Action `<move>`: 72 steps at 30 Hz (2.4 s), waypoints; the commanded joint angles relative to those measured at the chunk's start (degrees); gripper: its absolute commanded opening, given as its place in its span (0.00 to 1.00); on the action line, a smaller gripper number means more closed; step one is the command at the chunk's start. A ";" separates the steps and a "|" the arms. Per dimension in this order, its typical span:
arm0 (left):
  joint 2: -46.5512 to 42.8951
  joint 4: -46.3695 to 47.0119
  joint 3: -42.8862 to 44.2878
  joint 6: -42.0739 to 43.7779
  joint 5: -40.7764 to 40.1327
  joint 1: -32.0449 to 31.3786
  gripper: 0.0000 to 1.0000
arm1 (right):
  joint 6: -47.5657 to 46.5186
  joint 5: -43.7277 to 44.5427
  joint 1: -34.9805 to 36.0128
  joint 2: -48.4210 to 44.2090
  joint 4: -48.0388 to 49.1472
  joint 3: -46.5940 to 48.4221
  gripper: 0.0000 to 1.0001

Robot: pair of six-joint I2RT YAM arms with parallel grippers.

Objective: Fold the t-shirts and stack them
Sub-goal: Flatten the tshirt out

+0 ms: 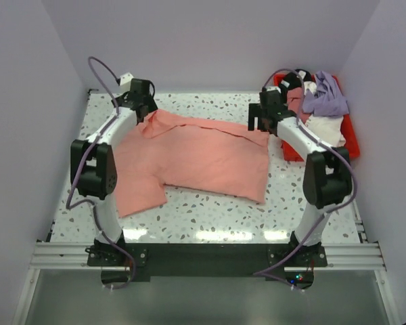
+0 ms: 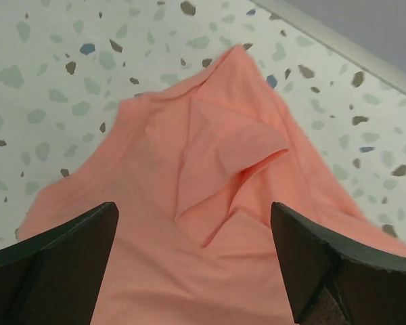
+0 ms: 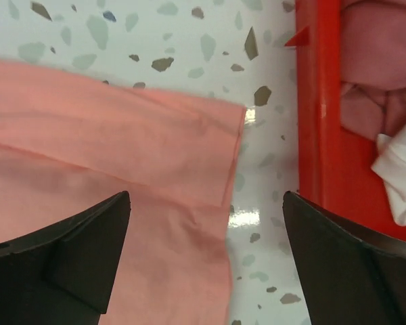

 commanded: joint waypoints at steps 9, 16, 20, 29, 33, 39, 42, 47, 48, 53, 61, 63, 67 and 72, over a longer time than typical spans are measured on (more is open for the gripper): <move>-12.52 -5.44 -12.17 -4.69 -0.02 0.94 1.00 | 2.55 -8.65 0.46 -10.41 0.28 -4.41 0.99; -30.42 -9.14 -38.06 -15.32 4.81 0.94 1.00 | 9.40 -9.36 0.46 -21.93 -0.78 -18.75 0.99; -36.87 -11.77 -47.51 -19.80 9.98 0.94 1.00 | 11.95 -9.88 0.37 -25.81 0.88 -23.50 0.99; -43.20 -19.15 -57.36 -26.04 14.66 0.94 1.00 | 11.96 -10.51 0.37 -25.64 0.19 -23.68 0.99; -46.45 -21.18 -59.38 -28.78 13.08 0.86 1.00 | 11.69 -9.89 0.37 -25.20 0.01 -23.95 0.99; -46.55 -22.42 -58.42 -28.78 10.36 0.94 1.00 | 11.34 -10.50 0.29 -24.50 0.01 -23.86 0.99; -44.44 -19.17 -59.38 -28.08 10.53 1.03 0.97 | 11.08 -10.42 0.37 -24.41 0.01 -23.86 0.99; -41.28 -15.56 -59.82 -27.90 10.27 1.03 0.81 | 10.73 -9.54 0.37 -24.94 -0.08 -24.12 0.99; -41.27 -15.38 -60.26 -28.07 9.92 1.03 0.78 | 10.73 -9.45 0.37 -24.76 -0.25 -24.13 0.99; -41.36 -13.98 -61.84 -27.73 7.28 2.61 0.70 | 10.64 -9.19 0.37 -24.67 -0.43 -24.13 0.99; -39.17 -8.70 -63.16 -24.30 9.56 4.90 0.63 | 10.46 -8.84 0.37 -24.59 -0.52 -24.12 0.99; -38.99 -7.38 -63.43 -23.86 10.00 4.90 0.58 | 10.29 -8.84 0.29 -24.50 -0.69 -24.04 0.99; -37.33 -4.40 -63.61 -22.10 11.23 5.16 0.49 | 10.29 -8.57 0.37 -24.76 -0.96 -24.30 0.99; -35.56 -2.64 -63.60 -20.78 12.64 5.25 0.39 | 10.29 -8.40 0.37 -25.29 -1.13 -24.65 0.99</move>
